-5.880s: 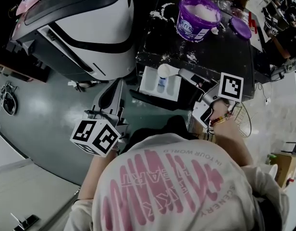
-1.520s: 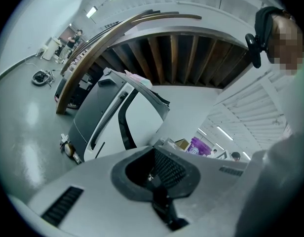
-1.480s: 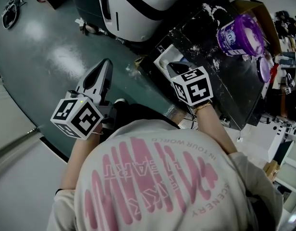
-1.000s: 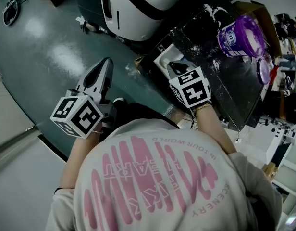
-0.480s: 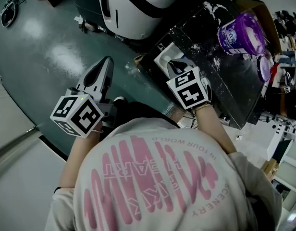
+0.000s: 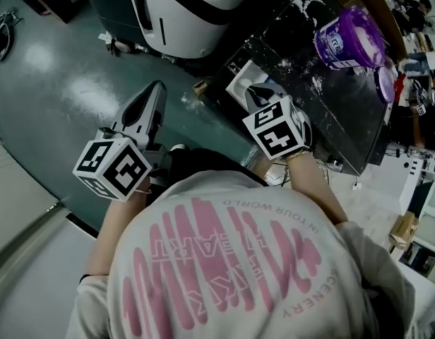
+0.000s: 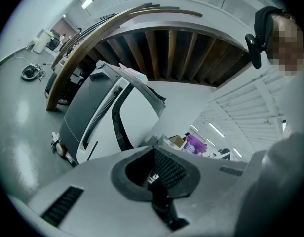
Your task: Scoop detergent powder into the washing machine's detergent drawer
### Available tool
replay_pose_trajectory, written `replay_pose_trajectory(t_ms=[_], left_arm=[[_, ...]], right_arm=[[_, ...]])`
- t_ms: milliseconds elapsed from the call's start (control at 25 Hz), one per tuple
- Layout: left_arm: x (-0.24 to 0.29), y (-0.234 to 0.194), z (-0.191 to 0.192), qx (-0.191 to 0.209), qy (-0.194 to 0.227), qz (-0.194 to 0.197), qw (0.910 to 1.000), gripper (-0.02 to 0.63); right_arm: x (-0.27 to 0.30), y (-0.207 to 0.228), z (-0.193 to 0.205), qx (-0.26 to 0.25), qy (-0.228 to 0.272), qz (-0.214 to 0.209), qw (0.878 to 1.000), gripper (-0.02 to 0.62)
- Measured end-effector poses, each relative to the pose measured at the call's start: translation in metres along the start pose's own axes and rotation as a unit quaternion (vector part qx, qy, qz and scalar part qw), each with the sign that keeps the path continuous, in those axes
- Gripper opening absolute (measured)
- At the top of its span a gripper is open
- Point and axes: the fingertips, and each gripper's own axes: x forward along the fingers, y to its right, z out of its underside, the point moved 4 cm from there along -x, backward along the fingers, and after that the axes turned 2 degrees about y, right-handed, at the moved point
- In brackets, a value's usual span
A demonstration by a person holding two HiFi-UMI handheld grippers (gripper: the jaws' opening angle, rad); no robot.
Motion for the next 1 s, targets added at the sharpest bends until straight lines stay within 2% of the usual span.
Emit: replay_pose_trajectory(t_ms=[400,680,1000], left_arm=[[0.013,-0.011,-0.012,0.004,-0.016,0.047,0.9988,0.002],[0.016,-0.013,-0.008,-0.002,-0.022,0.060,0.9980,0.003],[0.012,-0.016,-0.005,-0.005,-0.022,0.062,0.9978,0.002]], right_arm=[[-0.003,-0.008,-0.002,0.008,-0.020,0.040,0.999,0.008],[-0.003,-0.014,-0.001,-0.020,-0.027,0.068,0.997,0.008],[-0.005,-0.015,-0.004,-0.028,-0.015,0.097,0.995,0.008]])
